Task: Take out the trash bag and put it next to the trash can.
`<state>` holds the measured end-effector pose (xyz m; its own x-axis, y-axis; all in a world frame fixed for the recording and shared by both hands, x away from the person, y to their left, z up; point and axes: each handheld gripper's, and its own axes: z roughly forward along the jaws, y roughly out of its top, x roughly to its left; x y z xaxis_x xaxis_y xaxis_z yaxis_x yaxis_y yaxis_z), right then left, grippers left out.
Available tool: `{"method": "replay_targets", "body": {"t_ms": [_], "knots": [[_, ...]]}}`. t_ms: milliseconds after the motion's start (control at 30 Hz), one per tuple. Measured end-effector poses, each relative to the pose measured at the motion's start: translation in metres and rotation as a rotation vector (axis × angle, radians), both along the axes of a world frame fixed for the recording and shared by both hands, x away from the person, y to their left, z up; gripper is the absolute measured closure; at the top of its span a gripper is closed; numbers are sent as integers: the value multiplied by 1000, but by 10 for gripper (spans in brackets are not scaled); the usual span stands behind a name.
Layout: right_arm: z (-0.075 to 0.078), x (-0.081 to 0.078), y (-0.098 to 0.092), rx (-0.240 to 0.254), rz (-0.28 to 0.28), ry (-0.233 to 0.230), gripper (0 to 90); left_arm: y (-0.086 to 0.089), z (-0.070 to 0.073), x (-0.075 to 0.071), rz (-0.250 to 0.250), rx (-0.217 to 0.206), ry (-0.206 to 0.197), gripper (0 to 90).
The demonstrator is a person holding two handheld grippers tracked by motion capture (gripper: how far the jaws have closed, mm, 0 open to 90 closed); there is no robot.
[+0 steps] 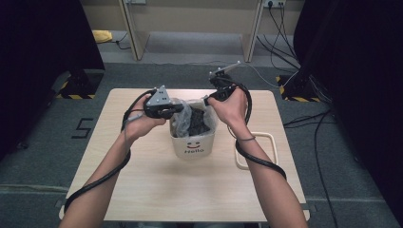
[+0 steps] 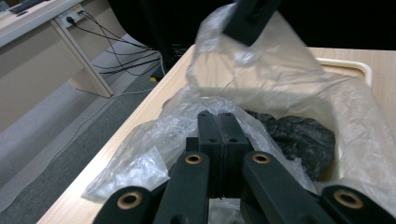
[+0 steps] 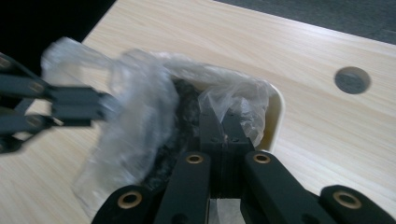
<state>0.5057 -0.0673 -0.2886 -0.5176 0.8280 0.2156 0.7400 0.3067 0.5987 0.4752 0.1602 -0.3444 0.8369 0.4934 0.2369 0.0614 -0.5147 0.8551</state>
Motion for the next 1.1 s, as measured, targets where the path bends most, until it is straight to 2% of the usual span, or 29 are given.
{"method": "replay_targets", "body": {"t_ms": [200,467,700,833,967,1100], "knots": [[1,-1,14,22,26,-16,900,-11,-7,1,-12,-9,15,895],[3,-2,29,65,67,-37,900,-13,-14,2,-8,-7,25,894],[-2,1,39,79,100,-25,872,-17,-14,1,-24,4,27,893],[-5,2,43,76,116,-26,845,-19,-14,1,-33,10,26,893],[-7,3,47,54,143,-31,770,-21,-14,0,-43,15,25,893],[-10,4,49,37,139,-40,720,-22,-14,-1,-51,21,24,892]]}}
